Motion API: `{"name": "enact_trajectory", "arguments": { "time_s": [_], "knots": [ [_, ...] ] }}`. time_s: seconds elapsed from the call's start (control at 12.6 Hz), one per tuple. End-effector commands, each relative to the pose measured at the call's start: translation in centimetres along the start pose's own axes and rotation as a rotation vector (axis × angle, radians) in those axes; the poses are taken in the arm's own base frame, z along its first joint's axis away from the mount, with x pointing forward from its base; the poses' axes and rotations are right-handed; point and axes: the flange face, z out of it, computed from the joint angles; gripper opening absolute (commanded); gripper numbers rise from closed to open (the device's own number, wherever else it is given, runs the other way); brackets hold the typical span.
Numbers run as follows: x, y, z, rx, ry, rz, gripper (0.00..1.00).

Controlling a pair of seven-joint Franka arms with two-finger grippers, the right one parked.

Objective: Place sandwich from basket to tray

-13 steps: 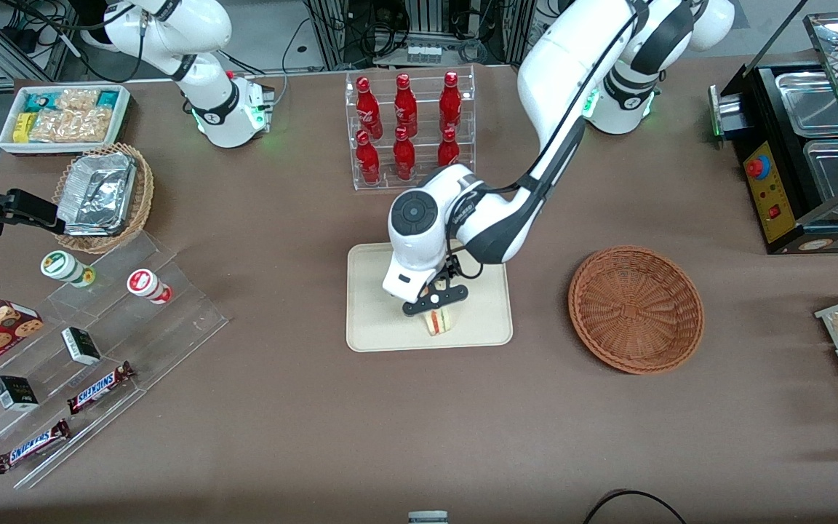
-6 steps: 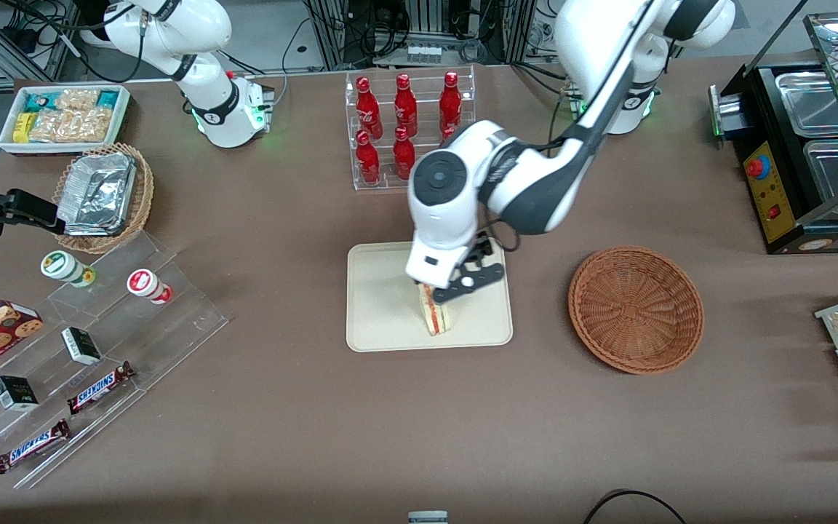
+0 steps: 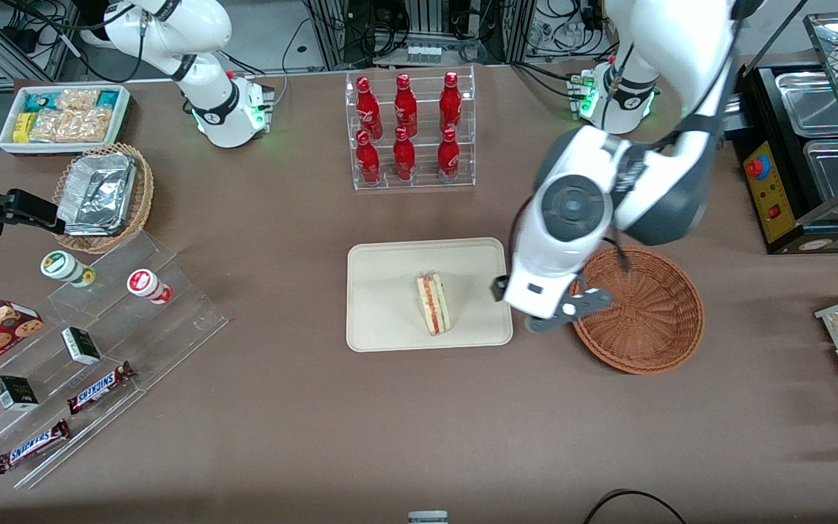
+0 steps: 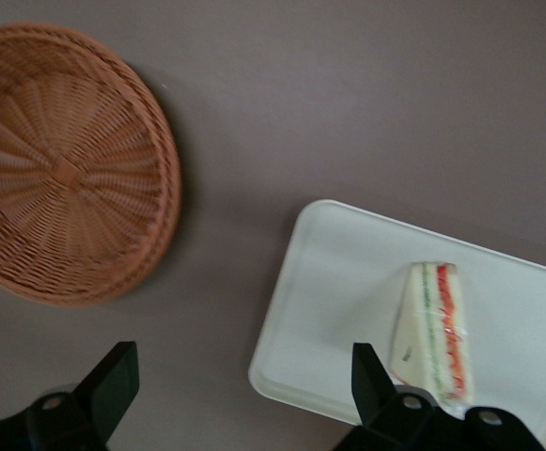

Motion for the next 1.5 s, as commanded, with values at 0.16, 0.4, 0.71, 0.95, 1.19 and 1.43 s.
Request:
{"name": "enact_trajectory", "arguments": {
  "time_s": [0.16, 0.4, 0.71, 0.95, 1.19, 1.43],
  "knots": [
    [4.7, -9.9, -2.7, -0.008, -0.025, 0.086, 1.0],
    [4.6, -15.8, -4.3, -0.012, -0.036, 0.115, 1.0],
    [4.5, -22.8, -8.6, -0.074, -0.058, 0.213, 1.0],
    [2.1, -27.7, -11.5, -0.066, -0.078, 0.326, 1.0],
    [0.0, -29.9, -13.8, -0.061, -0.107, 0.402, 1.0],
    [-1.3, -30.4, -15.2, -0.056, -0.113, 0.403, 1.0]
  ]
}}
